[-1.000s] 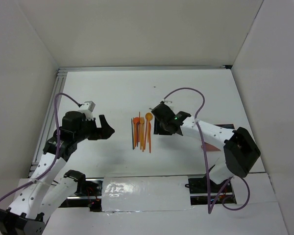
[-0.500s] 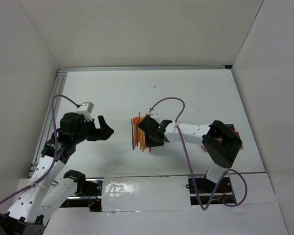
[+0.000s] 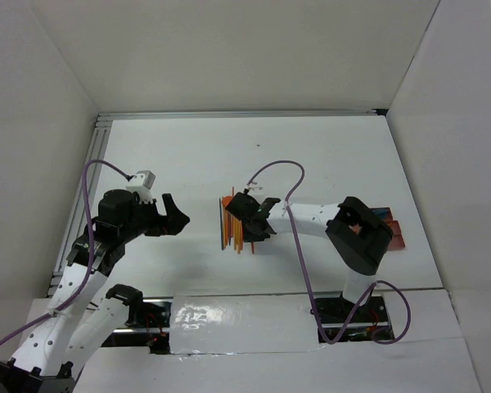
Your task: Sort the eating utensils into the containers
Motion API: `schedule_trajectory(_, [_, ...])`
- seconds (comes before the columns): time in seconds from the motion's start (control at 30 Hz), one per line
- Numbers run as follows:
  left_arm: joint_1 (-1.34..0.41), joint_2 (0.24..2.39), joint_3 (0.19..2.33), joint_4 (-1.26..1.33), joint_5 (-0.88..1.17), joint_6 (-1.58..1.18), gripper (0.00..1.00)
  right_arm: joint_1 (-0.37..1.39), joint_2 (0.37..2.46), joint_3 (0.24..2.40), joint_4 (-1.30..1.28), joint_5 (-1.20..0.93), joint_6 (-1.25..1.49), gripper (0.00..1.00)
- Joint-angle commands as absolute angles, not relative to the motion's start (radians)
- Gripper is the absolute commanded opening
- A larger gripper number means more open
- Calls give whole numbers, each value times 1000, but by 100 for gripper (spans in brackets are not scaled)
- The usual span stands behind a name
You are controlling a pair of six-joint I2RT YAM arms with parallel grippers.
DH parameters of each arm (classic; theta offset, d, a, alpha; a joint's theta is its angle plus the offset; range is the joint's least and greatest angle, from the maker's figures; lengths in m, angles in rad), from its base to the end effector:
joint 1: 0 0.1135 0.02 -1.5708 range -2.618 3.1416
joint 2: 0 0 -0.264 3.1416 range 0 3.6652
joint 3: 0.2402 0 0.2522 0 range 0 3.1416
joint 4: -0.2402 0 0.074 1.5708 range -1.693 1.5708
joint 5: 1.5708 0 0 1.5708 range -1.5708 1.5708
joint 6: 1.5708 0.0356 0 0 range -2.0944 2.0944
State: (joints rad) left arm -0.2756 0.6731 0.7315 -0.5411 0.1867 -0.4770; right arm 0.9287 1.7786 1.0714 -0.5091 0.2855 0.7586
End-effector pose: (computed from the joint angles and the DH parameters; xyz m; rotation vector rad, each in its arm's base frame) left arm 0.1436 -0.0475 0.3017 -0.0930 2.1077 -0.6517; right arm 0.2100 0.2640 0.1568 -0.1597 2.6899 0.1031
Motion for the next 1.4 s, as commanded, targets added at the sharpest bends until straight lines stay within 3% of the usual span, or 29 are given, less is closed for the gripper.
schedule_trajectory(0.0, [-275, 664, 758, -532, 184, -479, 100, 902, 1841, 1037, -545, 316, 811, 0])
schedule_trajectory(0.37, [-275, 652, 756, -531, 172, -479, 100, 718, 1533, 1078, -705, 351, 984, 0])
schedule_trajectory(0.63, [-275, 650, 755, -525, 186, -476, 100, 450, 1396, 1121, -851, 153, 979, 0])
schedule_trajectory(0.9, [-275, 660, 753, -526, 186, -476, 100, 342, 1221, 964, -976, 302, 1093, 0])
schedule_trajectory(1.1, [-273, 676, 753, -526, 189, -477, 100, 212, 1048, 847, -907, 349, 1232, 0])
schedule_trajectory(1.37, [-273, 690, 750, -515, 202, -474, 100, -32, 1048, 790, -874, 410, 1244, 0])
